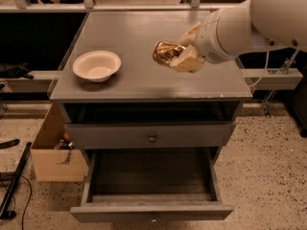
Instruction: Pick orange can from middle drawer and place on counter
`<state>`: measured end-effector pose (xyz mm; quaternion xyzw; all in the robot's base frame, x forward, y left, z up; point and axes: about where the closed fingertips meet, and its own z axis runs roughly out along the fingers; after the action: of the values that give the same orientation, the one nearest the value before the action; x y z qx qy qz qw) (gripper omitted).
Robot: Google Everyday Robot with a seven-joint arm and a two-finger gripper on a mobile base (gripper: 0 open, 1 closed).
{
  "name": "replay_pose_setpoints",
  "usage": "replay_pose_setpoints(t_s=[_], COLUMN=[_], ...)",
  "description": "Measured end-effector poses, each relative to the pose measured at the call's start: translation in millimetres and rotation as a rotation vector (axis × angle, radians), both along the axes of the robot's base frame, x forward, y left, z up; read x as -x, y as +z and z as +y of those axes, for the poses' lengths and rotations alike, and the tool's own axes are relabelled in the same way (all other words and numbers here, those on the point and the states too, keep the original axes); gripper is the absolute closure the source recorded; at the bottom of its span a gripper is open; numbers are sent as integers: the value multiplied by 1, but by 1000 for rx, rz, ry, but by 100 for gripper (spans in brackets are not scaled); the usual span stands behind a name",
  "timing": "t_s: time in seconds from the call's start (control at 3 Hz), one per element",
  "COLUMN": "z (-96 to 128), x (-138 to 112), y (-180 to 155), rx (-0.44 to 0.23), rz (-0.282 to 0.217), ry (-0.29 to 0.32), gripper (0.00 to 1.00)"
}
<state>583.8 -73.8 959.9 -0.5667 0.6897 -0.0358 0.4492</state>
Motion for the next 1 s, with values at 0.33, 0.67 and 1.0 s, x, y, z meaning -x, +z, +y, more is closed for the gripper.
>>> replay_pose_setpoints(t_s=[0.33, 0.67, 1.0], z=[-19, -25, -26], x=[-19, -36, -56], y=[1, -6, -11], rx=[20, 82, 162], rz=[-9, -13, -25], ry=[-26, -44, -58], gripper=[100, 100, 100])
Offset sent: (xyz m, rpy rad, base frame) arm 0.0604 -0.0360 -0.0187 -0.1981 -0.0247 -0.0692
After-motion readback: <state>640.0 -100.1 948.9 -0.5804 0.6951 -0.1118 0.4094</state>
